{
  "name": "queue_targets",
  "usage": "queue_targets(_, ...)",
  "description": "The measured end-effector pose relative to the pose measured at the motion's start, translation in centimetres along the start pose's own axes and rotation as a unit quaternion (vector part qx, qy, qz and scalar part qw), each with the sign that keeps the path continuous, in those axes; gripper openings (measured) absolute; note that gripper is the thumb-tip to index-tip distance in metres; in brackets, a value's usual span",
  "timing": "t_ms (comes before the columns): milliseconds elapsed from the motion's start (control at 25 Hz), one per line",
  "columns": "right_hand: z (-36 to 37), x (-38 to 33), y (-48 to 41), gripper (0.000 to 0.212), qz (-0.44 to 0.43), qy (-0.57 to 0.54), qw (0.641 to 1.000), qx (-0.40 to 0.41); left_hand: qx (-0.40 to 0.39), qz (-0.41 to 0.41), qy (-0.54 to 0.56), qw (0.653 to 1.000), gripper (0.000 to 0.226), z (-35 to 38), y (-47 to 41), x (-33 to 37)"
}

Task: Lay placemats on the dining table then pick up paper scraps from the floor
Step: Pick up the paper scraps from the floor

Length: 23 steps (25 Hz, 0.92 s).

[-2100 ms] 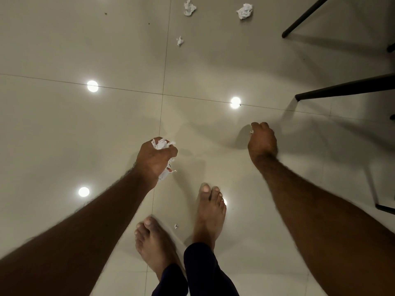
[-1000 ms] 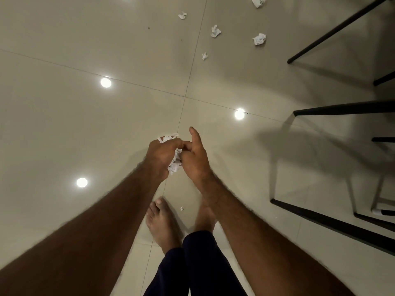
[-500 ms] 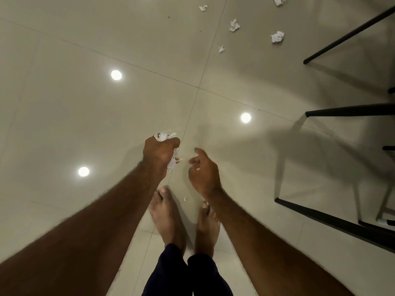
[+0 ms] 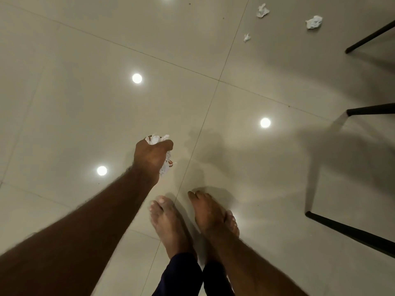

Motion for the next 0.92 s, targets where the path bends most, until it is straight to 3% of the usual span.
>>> queue_targets(120,0.4,0.2,-0.5,0.041,-0.033,0.002,0.999,-0.010,0.008,-0.008,-0.007,1.000,0.024,-0.6,-0.4,-0.6)
queue_targets(240,-0.2,1.2,-0.1,0.044,0.011,-0.041,0.999,0.014,-0.001,-0.014,-0.005,1.000,0.022,-0.1,0.2,-0.6)
queue_targets(320,-2.0,2.6,-0.1,0.051,0.073,-0.103,0.988,0.089,-0.014,-0.018,0.001,1.000,0.019,0.6,1.1,-0.1)
queue_targets(440,-7.2,5.0,0.6,0.044,0.173,-0.185,0.941,0.225,-0.046,-0.027,0.015,0.998,0.019,1.7,2.7,1.6)
queue_targets(560,-13.5,6.7,1.7,0.040,0.221,-0.232,0.902,0.289,-0.069,-0.044,0.018,0.996,0.020,2.8,4.7,4.1)
queue_targets(760,-23.3,8.3,3.1,0.036,0.272,-0.221,0.890,0.293,-0.110,-0.060,-0.015,0.992,0.026,4.9,7.5,10.3)
queue_targets(920,-31.1,8.6,2.3,0.034,0.284,-0.257,0.878,0.287,-0.109,-0.011,-0.079,0.991,0.019,6.5,8.7,17.3)
Point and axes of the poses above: each hand's wrist, its own y-axis away from the middle knuckle, its own z-axis out of the palm, x = y × z, the point moved 5 cm from there along -y, towards the middle knuckle, and after that the axes turned 10 degrees about -z, right-handed, at the moved point
